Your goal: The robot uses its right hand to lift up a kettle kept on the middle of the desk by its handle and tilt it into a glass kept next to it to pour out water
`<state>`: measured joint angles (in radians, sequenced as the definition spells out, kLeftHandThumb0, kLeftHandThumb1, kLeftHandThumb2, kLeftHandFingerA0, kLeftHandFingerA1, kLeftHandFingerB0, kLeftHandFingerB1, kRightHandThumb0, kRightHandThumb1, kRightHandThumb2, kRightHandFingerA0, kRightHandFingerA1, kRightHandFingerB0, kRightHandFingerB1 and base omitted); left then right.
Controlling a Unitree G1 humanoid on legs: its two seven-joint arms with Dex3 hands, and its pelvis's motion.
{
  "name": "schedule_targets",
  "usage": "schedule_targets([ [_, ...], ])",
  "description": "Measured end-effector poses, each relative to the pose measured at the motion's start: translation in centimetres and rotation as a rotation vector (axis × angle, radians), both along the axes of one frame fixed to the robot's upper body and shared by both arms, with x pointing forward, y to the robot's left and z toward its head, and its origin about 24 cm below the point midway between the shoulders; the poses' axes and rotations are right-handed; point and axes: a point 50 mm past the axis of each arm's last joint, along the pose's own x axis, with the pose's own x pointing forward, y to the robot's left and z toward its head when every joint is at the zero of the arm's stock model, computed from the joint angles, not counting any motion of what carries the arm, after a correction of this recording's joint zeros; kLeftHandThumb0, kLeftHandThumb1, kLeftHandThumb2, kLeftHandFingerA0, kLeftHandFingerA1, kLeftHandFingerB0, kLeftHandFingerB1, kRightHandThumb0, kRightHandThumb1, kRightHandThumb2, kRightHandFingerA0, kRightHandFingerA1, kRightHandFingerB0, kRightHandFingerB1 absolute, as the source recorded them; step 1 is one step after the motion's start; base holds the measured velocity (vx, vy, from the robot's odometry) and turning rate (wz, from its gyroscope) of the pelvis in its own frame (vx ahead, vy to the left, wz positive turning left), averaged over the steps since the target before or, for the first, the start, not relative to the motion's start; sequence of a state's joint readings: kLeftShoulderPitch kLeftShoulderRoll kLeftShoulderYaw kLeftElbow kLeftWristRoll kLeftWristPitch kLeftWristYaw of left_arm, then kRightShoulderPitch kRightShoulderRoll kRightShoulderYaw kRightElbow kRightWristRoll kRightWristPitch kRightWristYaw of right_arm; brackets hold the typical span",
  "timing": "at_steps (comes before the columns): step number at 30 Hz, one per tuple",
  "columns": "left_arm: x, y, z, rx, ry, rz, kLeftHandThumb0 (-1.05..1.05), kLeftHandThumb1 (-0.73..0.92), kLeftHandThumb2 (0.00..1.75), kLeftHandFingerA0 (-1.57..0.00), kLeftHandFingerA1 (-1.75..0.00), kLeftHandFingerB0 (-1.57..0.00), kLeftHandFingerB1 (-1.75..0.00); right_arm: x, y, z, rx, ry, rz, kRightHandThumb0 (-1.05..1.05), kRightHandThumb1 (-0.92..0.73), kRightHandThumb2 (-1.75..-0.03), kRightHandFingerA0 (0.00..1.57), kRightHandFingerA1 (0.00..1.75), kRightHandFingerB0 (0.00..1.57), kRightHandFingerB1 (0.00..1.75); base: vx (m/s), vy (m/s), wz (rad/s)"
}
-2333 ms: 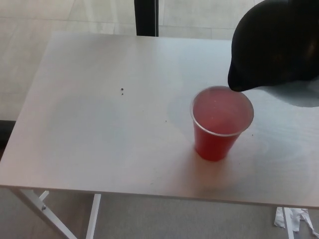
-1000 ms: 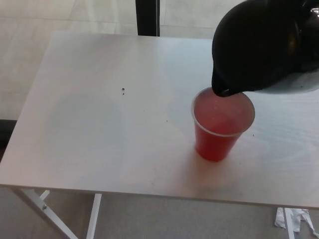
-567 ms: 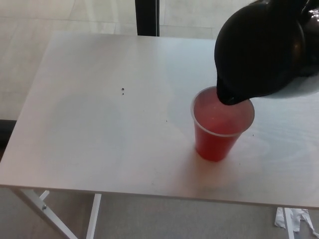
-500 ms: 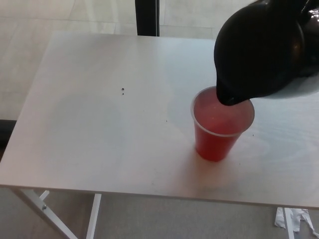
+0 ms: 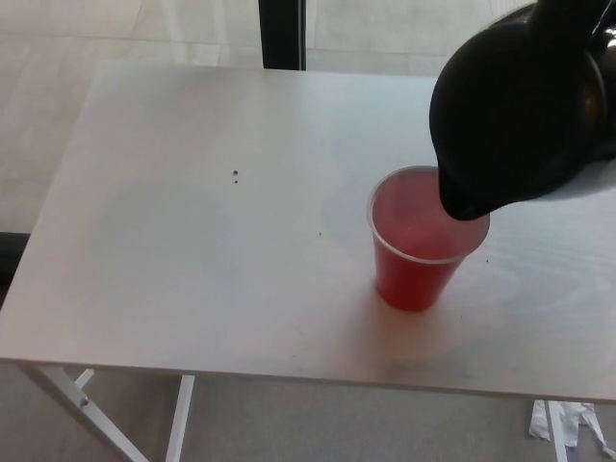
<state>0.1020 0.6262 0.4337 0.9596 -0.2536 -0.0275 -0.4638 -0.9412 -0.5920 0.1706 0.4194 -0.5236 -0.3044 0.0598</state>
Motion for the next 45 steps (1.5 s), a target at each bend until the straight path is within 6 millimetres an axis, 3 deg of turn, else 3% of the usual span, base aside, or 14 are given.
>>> schedule_targets([
  [1,-0.1,0.0,0.0,-0.001,0.002,0.002,-0.67,0.77,0.63,-0.59,-0.58,-0.37,-0.44,0.0,0.0,0.0,0.0,0.0,-0.001,-0.14,-0.53,-1.05,0.94,1.75,0.8,1.5,0.0,0.0,0.0],
  [5,-0.1,0.0,0.0,0.0,0.003,0.003,-0.66,0.61,0.98,-0.49,-0.63,-0.28,-0.53,-0.2,-0.2,0.1,0.018,-0.005,-0.013,-0.14,-0.52,-1.01,0.91,1.61,0.87,1.02,0.0,0.0,0.0],
  [7,-0.3,0.0,-0.1,-0.001,0.007,0.004,-0.66,0.62,0.99,-0.49,-0.63,-0.28,-0.53,-0.3,-0.5,-0.3,0.043,0.006,-0.032,-0.16,-0.48,-1.09,1.17,1.3,0.9,1.04,0.0,0.0,0.0],
  [11,-0.4,0.0,-0.1,-0.001,0.012,0.006,-0.66,0.61,0.98,-0.49,-0.62,-0.3,-0.53,-0.2,-0.9,-1.6,0.109,0.048,-0.066,-0.09,-0.45,-1.23,0.9,1.75,0.77,1.58,0.0,0.0,0.0],
  [14,-0.7,0.1,-0.2,-0.001,0.019,0.006,-0.68,0.61,0.99,-0.47,-0.62,-0.28,-0.53,-0.1,-1.8,-2.3,0.189,0.072,-0.104,-0.12,-0.46,-1.2,1.22,1.44,1.0,1.28,0.0,0.0,0.0],
  [15,-0.8,0.1,-0.3,-0.001,0.024,0.007,-0.67,0.79,0.64,-0.55,-0.52,-0.35,-0.42,0.0,-2.1,-2.6,0.212,0.083,-0.12,-0.09,-0.5,-1.17,0.84,1.75,0.72,1.55,0.0,0.0,0.0],
  [16,-0.9,0.1,-0.3,0.0,0.027,0.008,-0.7,0.61,0.99,-0.48,-0.63,-0.28,-0.53,0.0,-2.4,-2.7,0.232,0.091,-0.135,-0.15,-0.45,-1.2,0.82,1.68,0.78,1.32,0.0,0.0,0.0],
  [23,-1.3,0.1,-0.3,0.002,0.032,0.008,-0.68,0.6,0.97,-0.49,-0.61,-0.28,-0.52,0.3,-5.1,-5.0,0.48,0.17,-0.24,-0.25,-0.33,-1.32,0.8,1.63,0.79,1.45,0.0,0.0,0.0],
  [29,-1.5,0.1,-0.4,0.0,0.037,0.011,-0.68,0.78,0.63,-0.55,-0.52,-0.32,-0.42,-0.1,-6.8,-6.8,0.642,0.208,-0.313,-0.34,-0.38,-1.14,1.23,1.39,1.01,1.23,0.0,0.0,0.0],
  [30,-1.5,0.1,-0.4,0.0,0.038,0.011,-0.69,0.61,0.98,-0.48,-0.61,-0.27,-0.53,-0.1,-7.0,-7.1,0.677,0.215,-0.326,-0.23,-0.37,-1.23,0.96,1.75,0.82,1.47,0.0,0.0,0.0],
  [37,-1.8,0.1,-0.5,-0.001,0.045,0.012,-0.69,0.77,0.63,-0.55,-0.52,-0.33,-0.41,-0.5,-8.1,-8.8,0.913,0.243,-0.361,-0.12,-0.35,-1.32,0.94,1.75,0.83,1.55,0.0,0.0,0.0],
  [40,-1.9,0.0,-0.6,-0.004,0.046,0.015,-0.68,0.62,0.99,-0.47,-0.62,-0.25,-0.52,-1.0,-8.5,-10.0,1.044,0.238,-0.38,-0.16,-0.39,-1.23,0.98,1.75,0.82,1.42,0.0,0.0,0.0],
  [44,-2.2,0.0,-0.7,-0.007,0.052,0.017,-0.7,0.61,0.98,-0.46,-0.6,-0.25,-0.51,-1.8,-9.0,-12.3,1.178,0.249,-0.422,-0.11,-0.34,-1.32,1.03,1.75,0.85,1.6,0.0,0.0,0.0],
  [45,-2.2,0.0,-0.7,-0.007,0.052,0.018,-0.69,0.79,0.64,-0.53,-0.49,-0.3,-0.4,-2.0,-9.1,-12.8,1.198,0.255,-0.43,-0.11,-0.33,-1.35,1.04,1.75,0.86,1.6,0.0,0.0,0.0],
])
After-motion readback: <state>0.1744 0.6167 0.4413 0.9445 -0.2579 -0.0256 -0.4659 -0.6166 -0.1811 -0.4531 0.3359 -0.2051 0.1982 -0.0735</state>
